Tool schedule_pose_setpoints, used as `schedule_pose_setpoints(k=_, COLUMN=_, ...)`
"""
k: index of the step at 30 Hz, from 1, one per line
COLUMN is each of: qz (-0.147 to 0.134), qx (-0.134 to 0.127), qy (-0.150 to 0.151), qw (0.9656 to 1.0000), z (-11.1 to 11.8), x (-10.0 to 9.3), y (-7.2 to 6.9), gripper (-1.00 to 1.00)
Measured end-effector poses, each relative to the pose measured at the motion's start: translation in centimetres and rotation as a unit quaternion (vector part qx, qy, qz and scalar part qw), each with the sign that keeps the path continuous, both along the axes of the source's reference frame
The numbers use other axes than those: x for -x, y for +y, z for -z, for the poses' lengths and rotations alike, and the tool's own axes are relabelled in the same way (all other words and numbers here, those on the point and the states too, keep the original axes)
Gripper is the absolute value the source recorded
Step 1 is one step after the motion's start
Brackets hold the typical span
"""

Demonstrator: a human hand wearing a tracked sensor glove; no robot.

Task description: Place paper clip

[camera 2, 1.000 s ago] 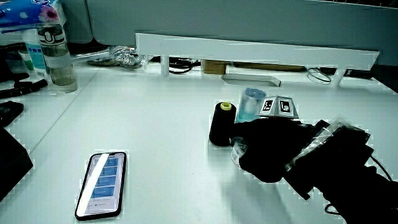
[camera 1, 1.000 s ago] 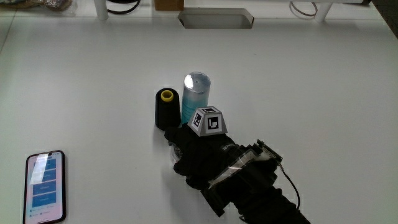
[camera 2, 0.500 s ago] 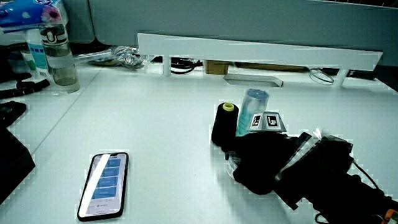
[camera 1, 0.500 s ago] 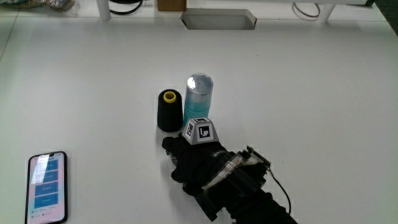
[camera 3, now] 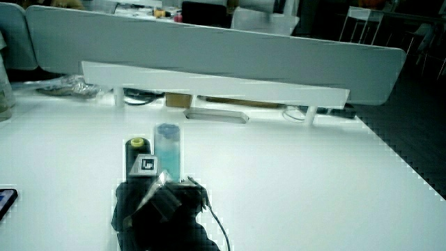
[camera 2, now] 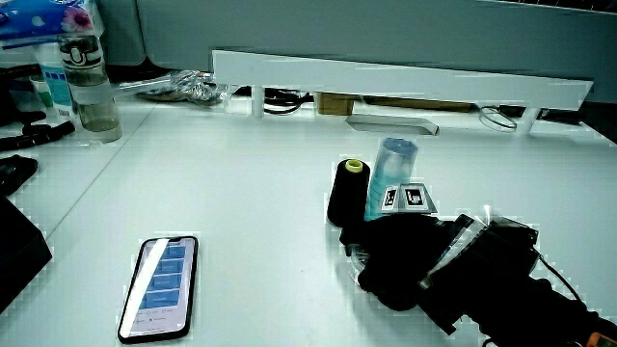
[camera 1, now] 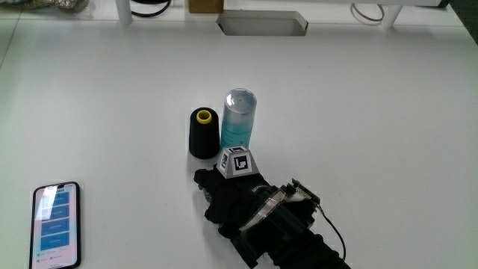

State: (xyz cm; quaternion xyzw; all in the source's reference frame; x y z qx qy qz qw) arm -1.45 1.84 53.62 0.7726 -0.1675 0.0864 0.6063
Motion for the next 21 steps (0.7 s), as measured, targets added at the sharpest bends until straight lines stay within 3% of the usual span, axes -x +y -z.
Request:
schedule_pose_setpoints(k=2, qz=0.000, qx=0.008, qy=0.013, qw=0.9999, z=-0.4, x=-0.3, y=0.0, gripper=-0.35)
schedule_pose_setpoints(k=6, qz=-0.004, qx=-0.008, qy=0.009, qw=0.9999, z=-0.3, x=-0.6, y=0.0, gripper=-0.59)
schedule_pose_setpoints(k=8, qz=-0.011, qx=0.007, qy=0.004, qw=0.9999, z=-0.3, x=-0.7, y=0.1, gripper=-0.71)
schedule_pose_setpoints(k=10, qz=0.006, qx=-0.010, qy=0.021, qw=0.9997, z=0.0, x=-0.6, y=0.1, gripper=-0.82)
schedule_pose_setpoints(k=12, qz=-0.003, qx=0.001, qy=-0.006, qw=1.0000, z=0.8, x=-0.8, y=0.0, gripper=-0.94)
schedule_pose_setpoints(k=13, qz=-0.006, qx=-0.013, qy=-0.013, qw=0.9998, z=1.4, x=-1.0, y=0.0, gripper=-1.00)
schedule_pose_setpoints(k=14, qz=0.000, qx=-0.019, qy=-0.005, qw=0.9998, z=1.7, x=-1.2, y=0.0, gripper=-1.00)
schedule_pose_setpoints(k=15, qz=-0.007, qx=-0.015, qy=-0.025, qw=0.9995, z=2.3, x=-1.4, y=0.0, gripper=-1.00)
schedule_pose_setpoints(k=16, qz=-0.014, qx=-0.029, qy=-0.017, qw=0.9993, z=2.5, x=-1.7, y=0.0, gripper=-1.00)
schedule_pose_setpoints(k=17, qz=-0.009, qx=-0.025, qy=-0.041, qw=0.9988, z=3.3, x=-1.9, y=0.1, gripper=-1.00)
schedule_pose_setpoints(k=18, qz=-0.017, qx=-0.034, qy=-0.030, qw=0.9988, z=3.4, x=-2.3, y=0.2, gripper=-1.00)
schedule_pose_setpoints(k=21, qz=-0.030, qx=-0.036, qy=-0.049, qw=0.9977, z=4.0, x=-3.6, y=0.8, gripper=-1.00)
